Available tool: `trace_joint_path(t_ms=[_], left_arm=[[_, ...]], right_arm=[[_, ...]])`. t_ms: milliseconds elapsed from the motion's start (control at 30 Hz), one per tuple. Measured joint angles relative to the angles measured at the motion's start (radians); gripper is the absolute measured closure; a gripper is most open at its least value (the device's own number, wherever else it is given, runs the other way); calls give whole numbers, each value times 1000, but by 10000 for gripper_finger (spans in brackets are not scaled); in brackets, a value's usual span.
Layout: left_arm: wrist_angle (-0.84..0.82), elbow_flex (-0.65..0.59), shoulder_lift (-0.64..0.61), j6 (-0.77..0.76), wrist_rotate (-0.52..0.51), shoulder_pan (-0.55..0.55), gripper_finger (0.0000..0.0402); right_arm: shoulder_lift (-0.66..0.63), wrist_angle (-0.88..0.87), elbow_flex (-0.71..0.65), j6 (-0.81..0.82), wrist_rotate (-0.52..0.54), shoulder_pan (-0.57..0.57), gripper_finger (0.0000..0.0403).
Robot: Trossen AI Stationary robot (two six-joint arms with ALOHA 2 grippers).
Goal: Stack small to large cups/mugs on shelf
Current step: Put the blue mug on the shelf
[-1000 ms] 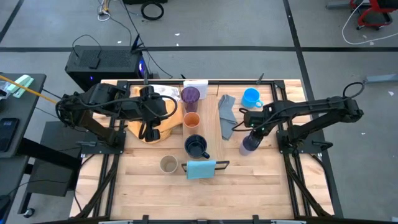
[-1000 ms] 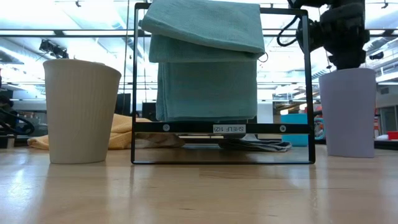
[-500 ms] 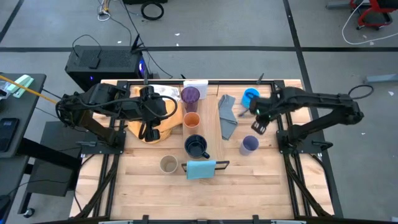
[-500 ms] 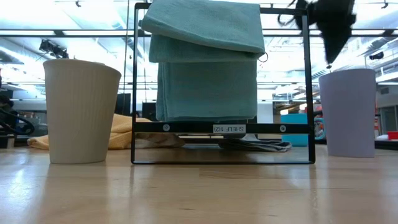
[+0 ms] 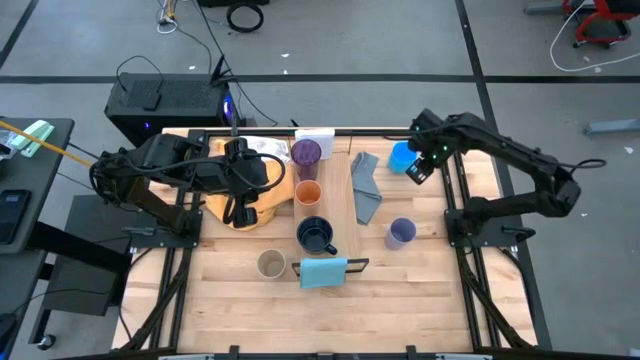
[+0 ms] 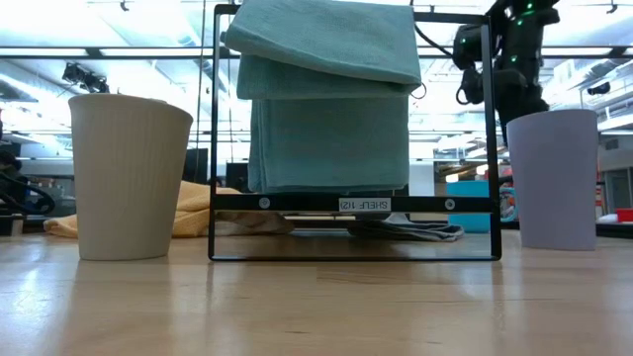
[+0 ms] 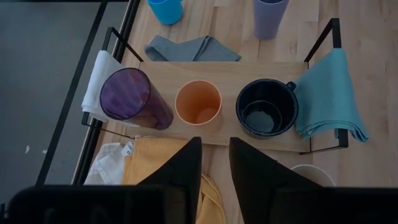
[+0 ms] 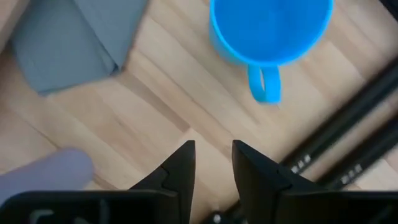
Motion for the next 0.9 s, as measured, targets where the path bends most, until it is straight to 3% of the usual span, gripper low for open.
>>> trace_joint_path(t_ms=[367, 900], left_arm=[[0, 0, 0, -8, 0, -2, 304], [-1, 0, 0, -11, 0, -1, 305]], right_arm=[[145, 46, 0, -204, -29, -161, 267], [251, 127, 0, -293, 14, -226, 259]])
